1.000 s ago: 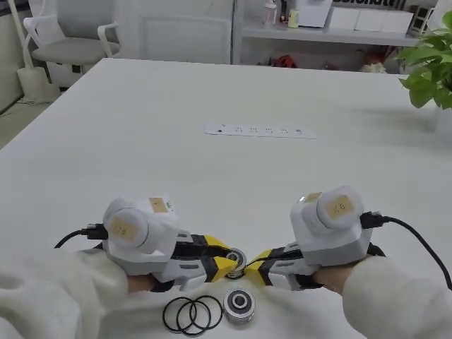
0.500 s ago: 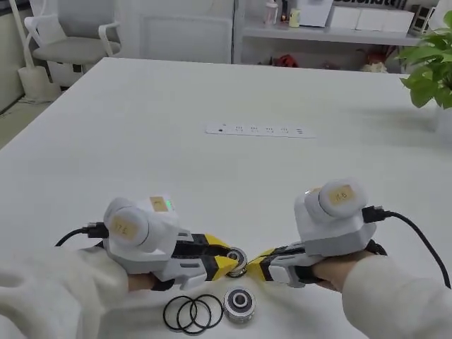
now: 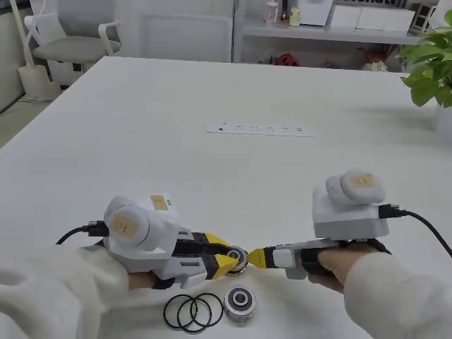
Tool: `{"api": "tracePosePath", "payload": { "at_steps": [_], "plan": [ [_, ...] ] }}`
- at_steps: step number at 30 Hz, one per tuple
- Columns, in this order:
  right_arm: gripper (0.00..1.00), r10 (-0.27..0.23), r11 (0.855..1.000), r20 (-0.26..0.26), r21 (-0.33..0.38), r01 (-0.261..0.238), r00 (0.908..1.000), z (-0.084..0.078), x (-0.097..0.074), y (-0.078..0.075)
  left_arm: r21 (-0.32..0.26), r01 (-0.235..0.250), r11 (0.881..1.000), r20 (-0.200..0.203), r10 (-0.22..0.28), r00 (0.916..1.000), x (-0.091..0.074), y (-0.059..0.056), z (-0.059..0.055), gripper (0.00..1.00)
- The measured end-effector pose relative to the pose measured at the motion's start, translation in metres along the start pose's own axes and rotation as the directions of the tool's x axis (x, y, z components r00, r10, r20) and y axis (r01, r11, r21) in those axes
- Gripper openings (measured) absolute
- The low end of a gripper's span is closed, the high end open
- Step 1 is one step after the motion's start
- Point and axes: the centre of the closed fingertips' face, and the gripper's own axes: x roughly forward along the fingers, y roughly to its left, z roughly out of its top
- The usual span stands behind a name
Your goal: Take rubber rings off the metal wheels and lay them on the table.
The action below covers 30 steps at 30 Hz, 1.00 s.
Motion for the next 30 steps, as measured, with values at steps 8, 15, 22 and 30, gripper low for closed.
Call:
{"api": "tracePosePath", "payload": {
  "at_steps": [8,15,22,30],
  "plan": [
    [0.00,0.016,1.000,0.000,0.001,-0.016,0.9999,0.002,0.002,0.007,0.007,0.001,1.000,-0.002,-0.001,1.0000,-0.001,-0.001,0.000,0.13],
    [0.00,0.026,1.000,0.004,-0.006,-0.026,0.9997,0.004,0.003,0.010,0.013,0.000,1.000,-0.006,0.000,1.0000,0.000,-0.001,0.000,0.13],
    [0.00,0.085,0.996,0.029,0.008,-0.085,0.9960,0.008,0.004,0.020,0.020,0.003,1.000,-0.010,-0.003,0.9999,0.000,-0.002,-0.001,0.13],
    [0.00,0.114,0.993,0.031,0.006,-0.114,0.9930,0.014,0.003,0.031,0.040,0.000,0.999,-0.045,0.002,0.9990,0.000,-0.002,0.000,0.14]
  ]
}}
